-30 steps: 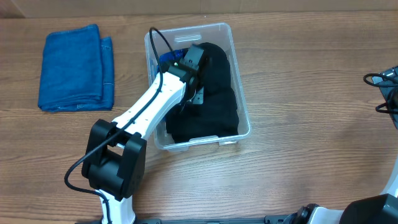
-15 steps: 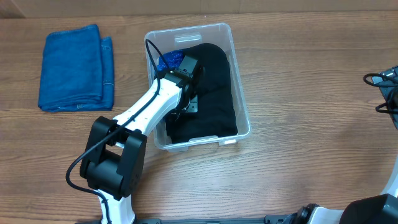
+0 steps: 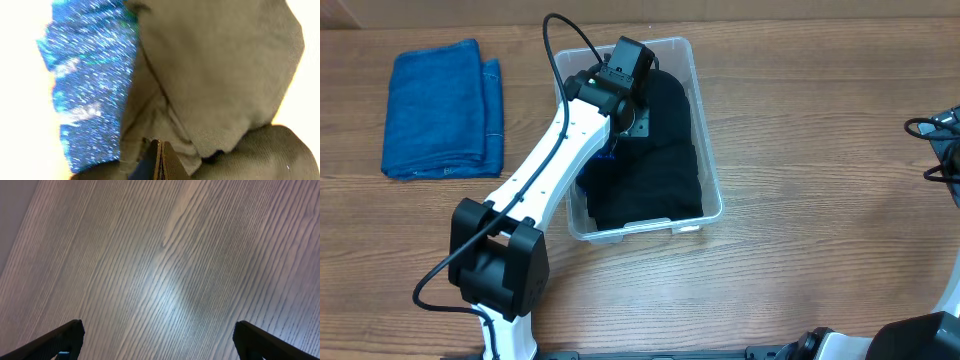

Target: Pack container

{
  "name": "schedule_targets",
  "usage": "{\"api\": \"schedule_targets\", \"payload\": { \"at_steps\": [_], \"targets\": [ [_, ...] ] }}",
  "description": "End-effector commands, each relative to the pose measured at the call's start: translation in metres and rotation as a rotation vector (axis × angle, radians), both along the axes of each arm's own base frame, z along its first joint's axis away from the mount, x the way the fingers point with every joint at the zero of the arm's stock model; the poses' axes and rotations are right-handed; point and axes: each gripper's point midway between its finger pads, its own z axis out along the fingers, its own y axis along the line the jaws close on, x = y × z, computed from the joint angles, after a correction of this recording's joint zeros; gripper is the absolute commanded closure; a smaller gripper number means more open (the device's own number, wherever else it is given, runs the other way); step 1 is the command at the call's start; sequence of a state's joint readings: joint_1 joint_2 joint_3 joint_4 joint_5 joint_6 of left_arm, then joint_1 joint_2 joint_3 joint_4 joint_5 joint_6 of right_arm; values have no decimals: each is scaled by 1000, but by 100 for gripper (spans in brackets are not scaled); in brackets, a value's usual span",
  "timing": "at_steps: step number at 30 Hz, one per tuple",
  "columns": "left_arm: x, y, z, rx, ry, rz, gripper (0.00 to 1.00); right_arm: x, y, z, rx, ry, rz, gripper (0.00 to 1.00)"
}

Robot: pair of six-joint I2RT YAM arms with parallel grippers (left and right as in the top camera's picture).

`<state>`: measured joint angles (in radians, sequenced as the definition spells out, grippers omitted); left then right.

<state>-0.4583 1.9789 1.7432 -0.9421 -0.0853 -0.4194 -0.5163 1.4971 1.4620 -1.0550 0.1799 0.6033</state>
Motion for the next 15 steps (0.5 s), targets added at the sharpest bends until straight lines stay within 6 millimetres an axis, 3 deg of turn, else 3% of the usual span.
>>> {"api": "schedule_targets", "payload": {
  "at_steps": [1, 9, 15],
  "targets": [
    [-17, -22, -8, -104, 73, -73, 96, 0, -1, -1, 4, -4, -8, 0],
    [-45, -41, -55, -107, 128, -121, 96, 0, -1, -1, 4, -4, -8, 0],
    [-65, -51, -75, -91, 161, -161, 96, 0, -1, -1, 4, -4, -8, 0]
  ]
}}
